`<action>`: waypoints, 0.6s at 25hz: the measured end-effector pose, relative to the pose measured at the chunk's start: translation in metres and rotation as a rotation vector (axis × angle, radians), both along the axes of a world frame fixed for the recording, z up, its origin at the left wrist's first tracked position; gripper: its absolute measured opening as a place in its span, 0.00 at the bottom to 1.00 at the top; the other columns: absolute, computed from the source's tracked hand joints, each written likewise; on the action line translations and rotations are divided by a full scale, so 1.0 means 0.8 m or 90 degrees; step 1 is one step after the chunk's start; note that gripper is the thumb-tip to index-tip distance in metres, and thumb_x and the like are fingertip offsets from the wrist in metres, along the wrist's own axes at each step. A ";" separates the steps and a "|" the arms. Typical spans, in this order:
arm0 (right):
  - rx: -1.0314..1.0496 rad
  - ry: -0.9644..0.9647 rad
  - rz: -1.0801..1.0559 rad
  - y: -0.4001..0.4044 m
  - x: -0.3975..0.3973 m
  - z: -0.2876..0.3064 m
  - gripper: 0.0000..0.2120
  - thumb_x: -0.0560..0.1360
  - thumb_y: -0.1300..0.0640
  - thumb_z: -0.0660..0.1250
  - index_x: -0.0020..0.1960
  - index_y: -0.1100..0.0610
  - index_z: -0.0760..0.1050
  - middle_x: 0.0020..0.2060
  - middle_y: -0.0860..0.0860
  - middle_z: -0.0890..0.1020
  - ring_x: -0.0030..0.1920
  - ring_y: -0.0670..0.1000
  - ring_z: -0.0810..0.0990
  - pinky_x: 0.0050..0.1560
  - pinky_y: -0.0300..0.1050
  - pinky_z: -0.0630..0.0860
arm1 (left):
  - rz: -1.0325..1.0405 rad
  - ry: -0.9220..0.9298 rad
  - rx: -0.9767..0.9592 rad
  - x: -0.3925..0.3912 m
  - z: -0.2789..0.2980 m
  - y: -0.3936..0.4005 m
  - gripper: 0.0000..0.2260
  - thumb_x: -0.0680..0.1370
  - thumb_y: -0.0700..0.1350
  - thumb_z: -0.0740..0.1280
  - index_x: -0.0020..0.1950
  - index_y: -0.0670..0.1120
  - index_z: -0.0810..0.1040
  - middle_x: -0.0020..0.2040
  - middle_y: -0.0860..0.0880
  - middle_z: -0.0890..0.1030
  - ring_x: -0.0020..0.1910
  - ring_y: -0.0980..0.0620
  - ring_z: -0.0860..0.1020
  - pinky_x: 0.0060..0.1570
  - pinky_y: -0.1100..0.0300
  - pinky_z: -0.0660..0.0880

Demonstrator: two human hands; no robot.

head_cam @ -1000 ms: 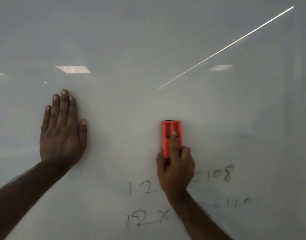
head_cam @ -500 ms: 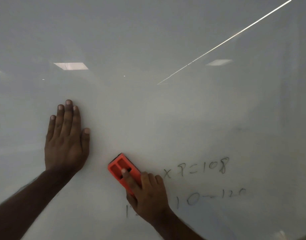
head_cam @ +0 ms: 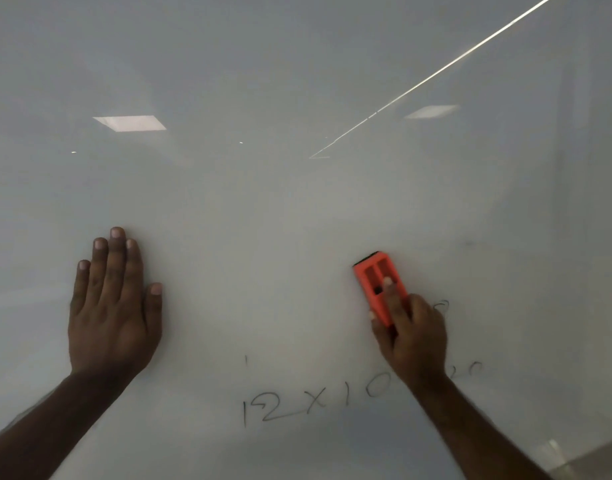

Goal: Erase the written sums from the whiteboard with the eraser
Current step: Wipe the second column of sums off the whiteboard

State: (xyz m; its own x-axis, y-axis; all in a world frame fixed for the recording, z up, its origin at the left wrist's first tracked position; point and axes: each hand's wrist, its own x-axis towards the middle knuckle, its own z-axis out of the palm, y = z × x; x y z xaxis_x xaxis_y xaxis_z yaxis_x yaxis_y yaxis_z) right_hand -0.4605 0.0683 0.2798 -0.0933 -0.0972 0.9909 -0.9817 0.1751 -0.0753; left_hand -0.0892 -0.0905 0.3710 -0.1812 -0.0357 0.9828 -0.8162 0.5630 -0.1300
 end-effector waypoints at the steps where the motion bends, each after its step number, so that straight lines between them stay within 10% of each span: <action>1: -0.018 -0.033 -0.015 0.006 -0.016 0.001 0.27 0.80 0.45 0.61 0.74 0.56 0.66 0.40 0.58 0.72 0.35 0.60 0.71 0.34 0.51 0.69 | -0.001 0.003 0.004 0.000 -0.003 0.000 0.28 0.85 0.49 0.52 0.82 0.37 0.55 0.83 0.40 0.55 0.83 0.41 0.53 0.80 0.43 0.51; 15: -0.252 -0.514 -0.056 -0.017 -0.014 -0.034 0.29 0.80 0.43 0.61 0.78 0.50 0.61 0.49 0.61 0.73 0.40 0.66 0.77 0.36 0.54 0.75 | -0.001 0.019 -0.006 -0.007 -0.015 0.000 0.27 0.85 0.49 0.51 0.81 0.36 0.56 0.82 0.39 0.56 0.83 0.41 0.53 0.81 0.44 0.51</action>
State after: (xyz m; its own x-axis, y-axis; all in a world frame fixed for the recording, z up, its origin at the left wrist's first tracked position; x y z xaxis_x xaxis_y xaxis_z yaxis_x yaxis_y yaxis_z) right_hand -0.4713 0.0545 0.2528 -0.7664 0.2769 0.5796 -0.5878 0.0617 -0.8067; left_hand -0.0945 -0.0906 0.3588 -0.1520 -0.0269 0.9880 -0.8191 0.5629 -0.1106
